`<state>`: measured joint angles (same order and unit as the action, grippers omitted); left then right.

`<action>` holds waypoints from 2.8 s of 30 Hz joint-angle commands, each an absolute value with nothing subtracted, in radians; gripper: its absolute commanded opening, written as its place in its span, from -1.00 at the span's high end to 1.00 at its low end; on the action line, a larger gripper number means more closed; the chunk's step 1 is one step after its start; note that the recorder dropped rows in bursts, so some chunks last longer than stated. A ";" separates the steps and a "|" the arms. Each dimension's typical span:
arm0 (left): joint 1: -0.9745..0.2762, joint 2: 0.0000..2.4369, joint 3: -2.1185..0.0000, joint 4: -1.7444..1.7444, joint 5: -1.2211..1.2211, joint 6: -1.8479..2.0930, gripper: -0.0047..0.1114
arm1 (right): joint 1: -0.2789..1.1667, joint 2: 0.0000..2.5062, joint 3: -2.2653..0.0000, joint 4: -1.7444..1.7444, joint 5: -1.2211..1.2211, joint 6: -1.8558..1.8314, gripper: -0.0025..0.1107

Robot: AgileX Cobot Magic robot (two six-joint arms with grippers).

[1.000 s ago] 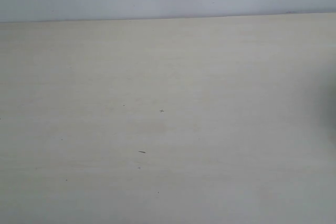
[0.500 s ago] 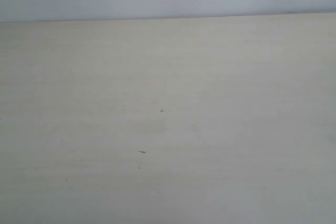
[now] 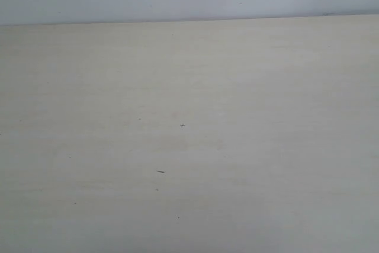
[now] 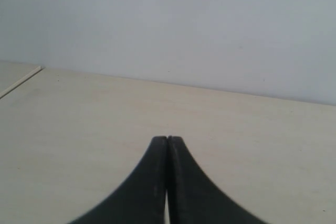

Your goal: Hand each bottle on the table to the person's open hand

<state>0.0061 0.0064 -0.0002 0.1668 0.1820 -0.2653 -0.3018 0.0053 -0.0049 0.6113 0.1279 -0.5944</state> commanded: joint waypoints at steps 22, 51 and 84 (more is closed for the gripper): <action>0.007 0.000 0.000 0.172 0.179 -0.268 0.92 | -0.309 0.000 0.000 -0.063 0.125 0.092 0.96; -0.002 0.000 0.000 0.172 0.181 -0.268 0.92 | -0.309 0.000 0.000 -0.082 0.135 0.082 0.96; 0.000 0.000 0.000 0.172 0.181 -0.265 0.92 | -0.309 0.000 0.000 -0.079 0.133 0.084 0.96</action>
<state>0.0061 0.0064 -0.0002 0.1724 0.1828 -0.2653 -0.3018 0.0053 -0.0049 -0.0760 0.1368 0.0832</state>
